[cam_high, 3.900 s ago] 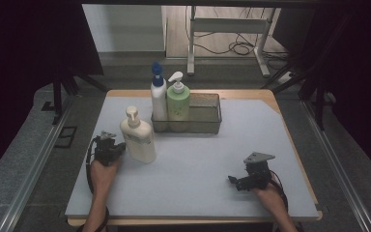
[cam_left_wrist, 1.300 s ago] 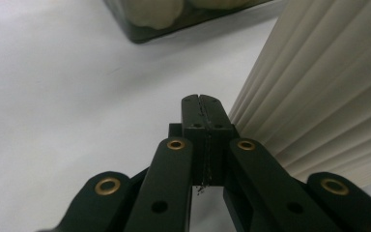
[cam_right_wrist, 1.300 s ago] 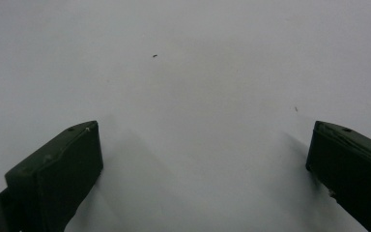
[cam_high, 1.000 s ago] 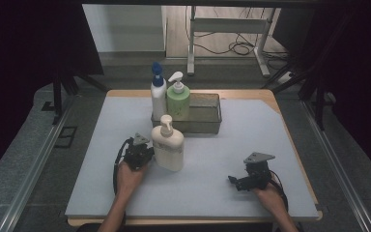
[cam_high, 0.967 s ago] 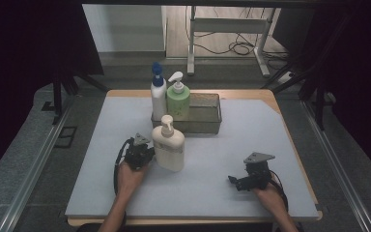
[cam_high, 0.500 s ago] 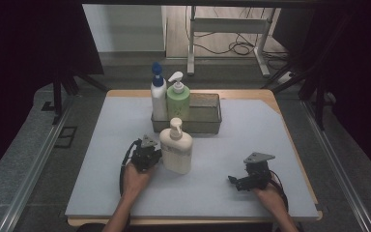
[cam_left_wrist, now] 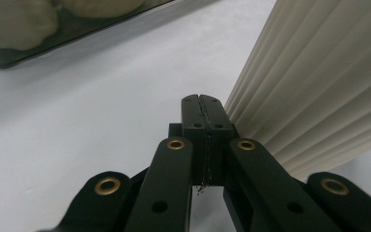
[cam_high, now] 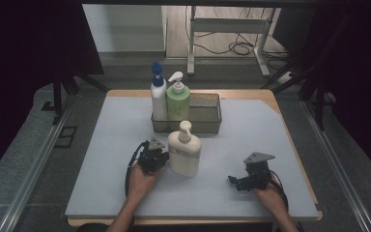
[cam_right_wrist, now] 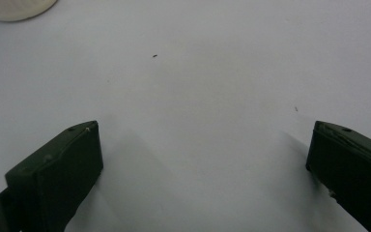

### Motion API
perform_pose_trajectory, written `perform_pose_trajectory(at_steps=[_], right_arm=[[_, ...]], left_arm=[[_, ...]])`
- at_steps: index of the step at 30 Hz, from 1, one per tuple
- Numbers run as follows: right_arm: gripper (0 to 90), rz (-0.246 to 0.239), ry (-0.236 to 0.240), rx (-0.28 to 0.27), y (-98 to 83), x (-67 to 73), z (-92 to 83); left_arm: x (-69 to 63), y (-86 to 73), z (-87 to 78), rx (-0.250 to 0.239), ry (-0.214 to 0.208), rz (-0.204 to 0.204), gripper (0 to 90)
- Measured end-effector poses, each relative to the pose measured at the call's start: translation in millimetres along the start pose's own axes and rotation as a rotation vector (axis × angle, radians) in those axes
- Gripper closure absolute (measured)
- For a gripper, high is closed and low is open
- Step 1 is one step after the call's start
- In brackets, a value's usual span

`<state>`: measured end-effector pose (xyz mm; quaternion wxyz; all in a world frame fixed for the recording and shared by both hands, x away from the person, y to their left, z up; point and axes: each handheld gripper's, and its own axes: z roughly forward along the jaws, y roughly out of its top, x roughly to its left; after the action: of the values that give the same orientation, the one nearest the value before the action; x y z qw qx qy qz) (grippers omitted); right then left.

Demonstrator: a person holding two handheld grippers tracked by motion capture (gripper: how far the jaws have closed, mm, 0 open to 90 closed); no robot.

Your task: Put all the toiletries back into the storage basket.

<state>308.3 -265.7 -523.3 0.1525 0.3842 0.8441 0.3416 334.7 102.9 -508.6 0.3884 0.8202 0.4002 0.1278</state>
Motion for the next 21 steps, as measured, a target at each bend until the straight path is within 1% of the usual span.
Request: perform_pose_trajectory(at_steps=[9, 18, 21], right_arm=[[0.0, 0.0, 0.0, 0.0, 0.0, 0.0, 0.0], [0.0, 0.001, -0.001, -0.001, 0.0, 0.1, 0.1], [0.0, 0.0, -0.001, -0.002, 0.0, 0.1, 0.2]], left_arm=[[-14.1, 3.3, 5.1, 0.002, -0.032, 0.022, 89.2], [-29.8, 7.0, 10.4, 0.01, -0.064, 0.057, 89.2], [-34.8, 8.1, 12.6, 0.009, -0.078, 0.058, 89.3]])
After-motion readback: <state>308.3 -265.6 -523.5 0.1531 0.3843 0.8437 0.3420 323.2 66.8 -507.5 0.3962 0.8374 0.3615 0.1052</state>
